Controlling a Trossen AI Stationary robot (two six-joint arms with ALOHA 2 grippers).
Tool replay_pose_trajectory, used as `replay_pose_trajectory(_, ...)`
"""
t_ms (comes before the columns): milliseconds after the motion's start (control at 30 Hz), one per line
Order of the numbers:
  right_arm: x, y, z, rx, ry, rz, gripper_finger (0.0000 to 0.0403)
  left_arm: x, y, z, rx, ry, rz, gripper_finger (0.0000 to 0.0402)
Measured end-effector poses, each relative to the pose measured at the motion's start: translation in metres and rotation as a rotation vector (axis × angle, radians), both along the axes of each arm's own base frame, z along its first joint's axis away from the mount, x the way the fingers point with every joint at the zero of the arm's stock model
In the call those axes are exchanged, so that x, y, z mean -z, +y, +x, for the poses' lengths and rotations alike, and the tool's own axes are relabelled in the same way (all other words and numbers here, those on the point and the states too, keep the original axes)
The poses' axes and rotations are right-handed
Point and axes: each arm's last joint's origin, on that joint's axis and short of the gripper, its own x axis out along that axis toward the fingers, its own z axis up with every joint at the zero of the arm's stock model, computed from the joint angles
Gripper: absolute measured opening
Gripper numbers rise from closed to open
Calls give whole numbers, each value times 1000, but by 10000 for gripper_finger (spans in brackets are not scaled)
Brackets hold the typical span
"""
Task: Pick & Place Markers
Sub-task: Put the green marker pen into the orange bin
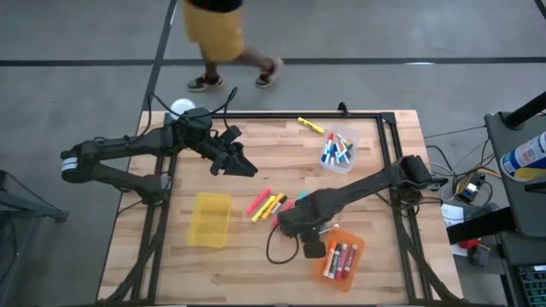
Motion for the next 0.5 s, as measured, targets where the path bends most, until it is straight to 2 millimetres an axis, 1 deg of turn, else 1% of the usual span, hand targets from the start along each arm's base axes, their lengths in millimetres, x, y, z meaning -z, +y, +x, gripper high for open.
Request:
replay_pose_trajectory(100, 8, 2, -1, 2, -2, 2, 139, 0, 0, 0, -1, 1, -2, 188)
replay_pose_trajectory(200, 18, 0, -6, -2, 28, -10, 169, 0, 0, 0, 0, 1, -2, 188)
replay_pose_trajectory(333, 33, -1, -16, -14, 81, -29, 178, 0, 0, 0, 0, 1, -1, 188)
replay_pose_trajectory(500, 46, 3, -20, -32, 73, -26, 166, 0, 0, 0, 0, 0, 2, 188)
